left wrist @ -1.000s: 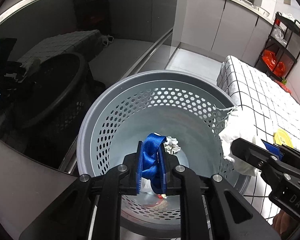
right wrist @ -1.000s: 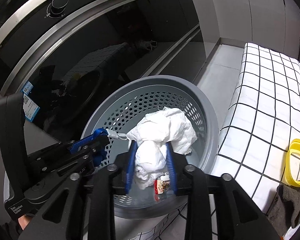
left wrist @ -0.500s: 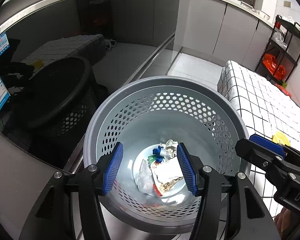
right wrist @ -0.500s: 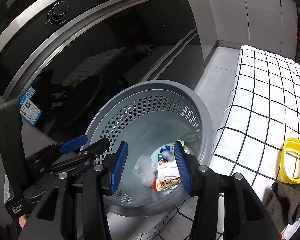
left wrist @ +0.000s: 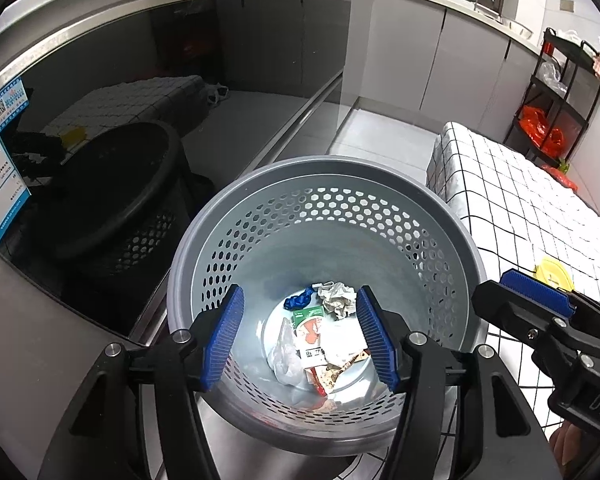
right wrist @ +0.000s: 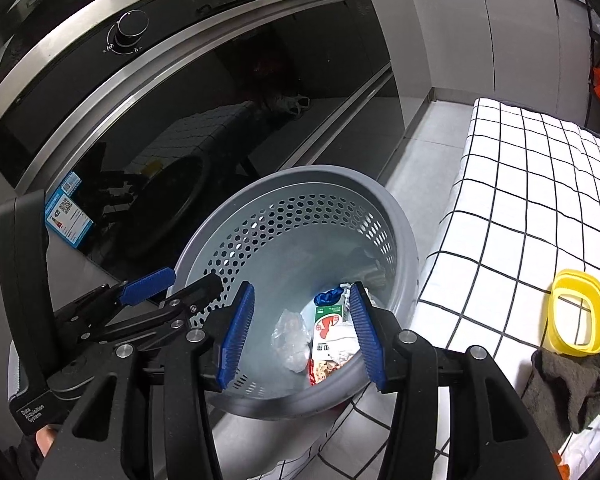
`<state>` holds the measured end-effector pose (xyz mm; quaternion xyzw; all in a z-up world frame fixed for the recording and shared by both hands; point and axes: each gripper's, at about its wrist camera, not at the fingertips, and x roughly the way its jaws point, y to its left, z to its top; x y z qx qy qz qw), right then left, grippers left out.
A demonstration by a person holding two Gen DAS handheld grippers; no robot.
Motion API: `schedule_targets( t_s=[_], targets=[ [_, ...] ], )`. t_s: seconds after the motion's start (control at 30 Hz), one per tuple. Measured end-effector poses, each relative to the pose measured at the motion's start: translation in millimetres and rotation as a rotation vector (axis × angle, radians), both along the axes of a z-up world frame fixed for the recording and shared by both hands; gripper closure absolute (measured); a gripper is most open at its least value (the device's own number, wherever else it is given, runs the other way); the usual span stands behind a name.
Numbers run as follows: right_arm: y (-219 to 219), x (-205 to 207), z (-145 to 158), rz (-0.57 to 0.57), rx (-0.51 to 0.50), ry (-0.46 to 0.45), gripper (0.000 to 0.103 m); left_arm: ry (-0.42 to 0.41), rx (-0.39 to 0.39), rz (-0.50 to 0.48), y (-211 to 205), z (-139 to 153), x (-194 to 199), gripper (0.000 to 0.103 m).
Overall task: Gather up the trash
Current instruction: 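Move both tools back over the clear cup and orange peel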
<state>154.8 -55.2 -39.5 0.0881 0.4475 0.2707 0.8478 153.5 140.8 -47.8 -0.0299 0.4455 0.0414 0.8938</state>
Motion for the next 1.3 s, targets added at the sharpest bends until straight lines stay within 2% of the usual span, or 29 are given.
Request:
schedule_targets(
  t_s=[0.3, 0.7, 0.9, 1.07, 1.3],
  targets=[
    [-11, -13, 5, -0.04, -0.007, -0.022, 0.052, -0.022, 0.019, -0.028, -11, 5, -9, 0.04],
    [-58, -70, 6, -0.167, -0.077, -0.09, 0.046, -0.052, 0.014, -0.105, -42, 10, -30, 0.032],
    [-113, -112, 9, -0.315, -0.109, -0.112, 0.04, -0.065, 0.008, -0.179, -73, 11, -42, 0.029],
    [-167, -141, 3, -0.48, -0.149, -0.081, 0.039, -0.069, 0.01, -0.259, -104, 7, -51, 0.026],
    [-203, -151, -12, -0.623, -0.222, -0.051, 0.037, -0.048, 0.008, -0.343, -141, -4, -56, 0.026]
  ],
)
